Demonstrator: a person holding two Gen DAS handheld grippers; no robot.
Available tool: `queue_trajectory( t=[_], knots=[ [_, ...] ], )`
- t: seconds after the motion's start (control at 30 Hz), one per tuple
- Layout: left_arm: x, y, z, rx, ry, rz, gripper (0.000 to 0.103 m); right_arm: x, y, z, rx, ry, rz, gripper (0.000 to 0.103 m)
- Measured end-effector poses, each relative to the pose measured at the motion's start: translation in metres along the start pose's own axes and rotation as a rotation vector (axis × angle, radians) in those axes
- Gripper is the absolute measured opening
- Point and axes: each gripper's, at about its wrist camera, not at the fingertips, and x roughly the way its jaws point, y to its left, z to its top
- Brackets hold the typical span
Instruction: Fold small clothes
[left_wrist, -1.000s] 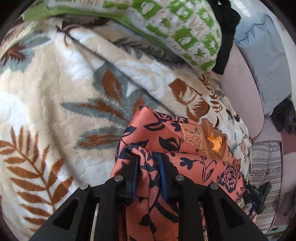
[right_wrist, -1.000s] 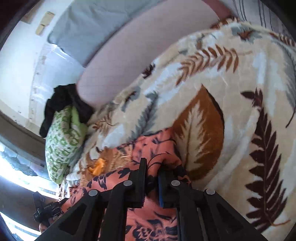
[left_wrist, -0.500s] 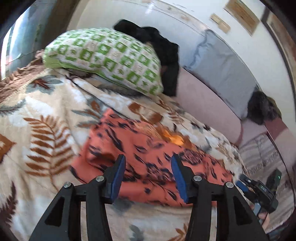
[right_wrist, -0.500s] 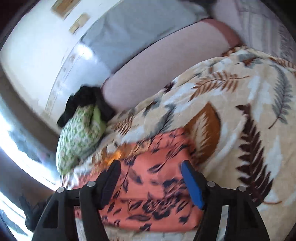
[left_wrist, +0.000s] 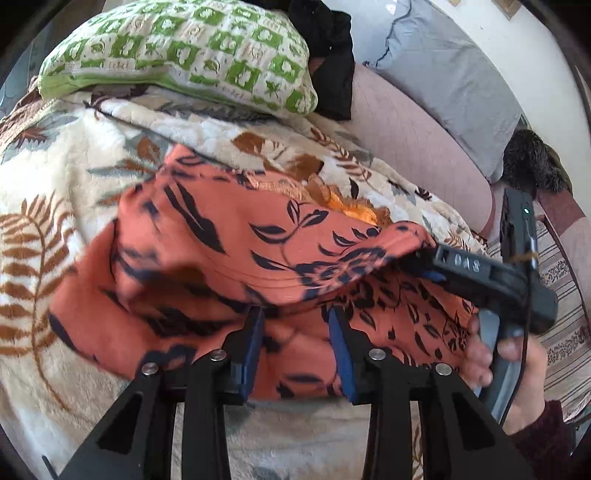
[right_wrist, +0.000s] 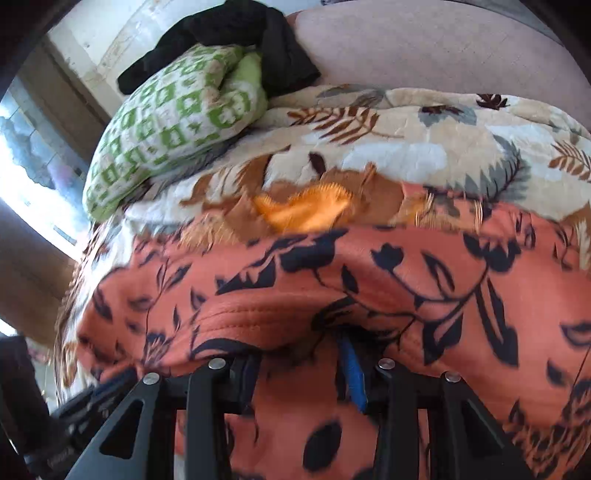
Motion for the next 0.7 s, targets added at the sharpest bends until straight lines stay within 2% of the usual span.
queue_trajectory(
  t=[0.07,0.13,0.2,0.3,0.4,0.5,0.57,0.6,0.63,0.7],
  knots=[
    [-0.001,0.006,0.010,0.006,-0.027,0.046,0.038,0.000,-0.012,0.039,0.076,-0.081,0.002,0.043],
    [-0.001,0.018,0.015,-0.040,-0.013,0.030,0.038,-0.009,-0.027,0.068,0.194,-0.177,0.034,0.044],
    [-0.002,0.030,0.017,-0.100,0.001,0.021,0.038,-0.017,-0.030,0.082,0.250,-0.226,0.052,0.044],
    [-0.010,0.038,0.020,-0.121,-0.026,0.050,0.038,-0.011,0.009,0.083,0.103,-0.177,0.050,0.045],
    [-0.019,0.049,0.025,-0.151,-0.069,0.072,0.038,-0.012,0.048,0.047,-0.048,-0.071,0.152,0.045],
    [-0.030,0.065,0.031,-0.211,-0.108,0.020,0.038,-0.023,0.081,-0.007,-0.201,-0.037,0.261,0.045],
    [-0.038,0.070,0.034,-0.233,-0.140,-0.004,0.040,-0.014,0.099,-0.038,-0.270,0.037,0.303,0.045],
    [-0.044,0.072,0.035,-0.242,-0.165,-0.003,0.046,-0.004,0.108,-0.049,-0.305,0.085,0.294,0.045],
    [-0.050,0.073,0.035,-0.249,-0.190,-0.005,0.049,0.010,0.117,-0.056,-0.343,0.120,0.249,0.045],
    [-0.058,0.076,0.038,-0.256,-0.221,-0.009,0.053,0.034,0.131,-0.052,-0.367,0.136,0.165,0.045]
  ],
)
